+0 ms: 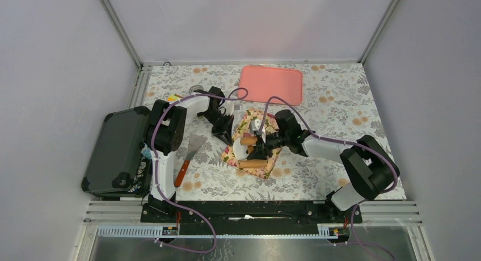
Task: Roll out the dumpling wrappers from the dough
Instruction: Flatten out the dough on the work surface.
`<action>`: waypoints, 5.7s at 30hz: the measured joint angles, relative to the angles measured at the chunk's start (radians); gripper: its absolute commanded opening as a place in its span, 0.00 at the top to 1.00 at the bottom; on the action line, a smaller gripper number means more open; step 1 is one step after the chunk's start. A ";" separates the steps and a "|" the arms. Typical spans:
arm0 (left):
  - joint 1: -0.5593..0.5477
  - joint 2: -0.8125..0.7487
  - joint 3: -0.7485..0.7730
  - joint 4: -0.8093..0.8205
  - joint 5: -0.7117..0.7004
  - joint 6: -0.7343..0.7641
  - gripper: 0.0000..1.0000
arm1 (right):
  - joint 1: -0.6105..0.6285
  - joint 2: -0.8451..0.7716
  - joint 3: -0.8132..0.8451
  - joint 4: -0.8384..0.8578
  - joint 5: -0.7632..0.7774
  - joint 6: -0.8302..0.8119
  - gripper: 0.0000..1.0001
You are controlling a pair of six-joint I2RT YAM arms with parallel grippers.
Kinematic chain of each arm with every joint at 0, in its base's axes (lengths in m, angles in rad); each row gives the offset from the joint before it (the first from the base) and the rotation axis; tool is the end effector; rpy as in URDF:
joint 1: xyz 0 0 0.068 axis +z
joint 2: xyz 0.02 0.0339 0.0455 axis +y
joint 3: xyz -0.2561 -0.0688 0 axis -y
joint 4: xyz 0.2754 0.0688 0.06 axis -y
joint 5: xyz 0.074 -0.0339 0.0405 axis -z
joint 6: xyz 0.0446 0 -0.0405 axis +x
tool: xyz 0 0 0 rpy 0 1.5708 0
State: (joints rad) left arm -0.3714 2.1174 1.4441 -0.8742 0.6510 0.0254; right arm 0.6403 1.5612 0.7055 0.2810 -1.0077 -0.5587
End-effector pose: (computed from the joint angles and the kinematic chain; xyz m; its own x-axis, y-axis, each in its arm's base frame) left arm 0.3707 -0.1734 0.0980 -0.9236 0.3814 -0.0387 0.3254 0.7267 -0.6050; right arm 0.2385 0.2247 0.1478 0.1011 -0.2775 -0.9554 -0.9841 -0.1687 -0.0552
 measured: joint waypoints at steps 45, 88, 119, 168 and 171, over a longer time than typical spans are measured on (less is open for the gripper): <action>0.003 -0.021 -0.014 0.041 -0.031 -0.007 1.00 | -0.115 0.106 -0.254 0.873 0.618 0.736 1.00; 0.009 -0.021 -0.014 0.053 -0.030 -0.001 1.00 | 0.006 0.119 -0.121 0.637 0.490 0.545 1.00; 0.010 -0.022 -0.014 0.063 -0.029 0.000 1.00 | -0.231 0.211 -0.014 0.730 0.520 0.776 1.00; 0.010 -0.022 -0.014 0.064 -0.028 0.000 1.00 | -0.087 0.230 -0.123 0.851 0.755 0.819 1.00; 0.011 -0.022 -0.014 0.064 -0.027 0.000 1.00 | -0.081 0.238 -0.121 0.860 0.755 0.824 1.00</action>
State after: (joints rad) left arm -0.3607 2.0953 1.4296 -0.8097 0.6235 0.0257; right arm 0.5594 1.7996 0.5850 1.1412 -0.2527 0.2649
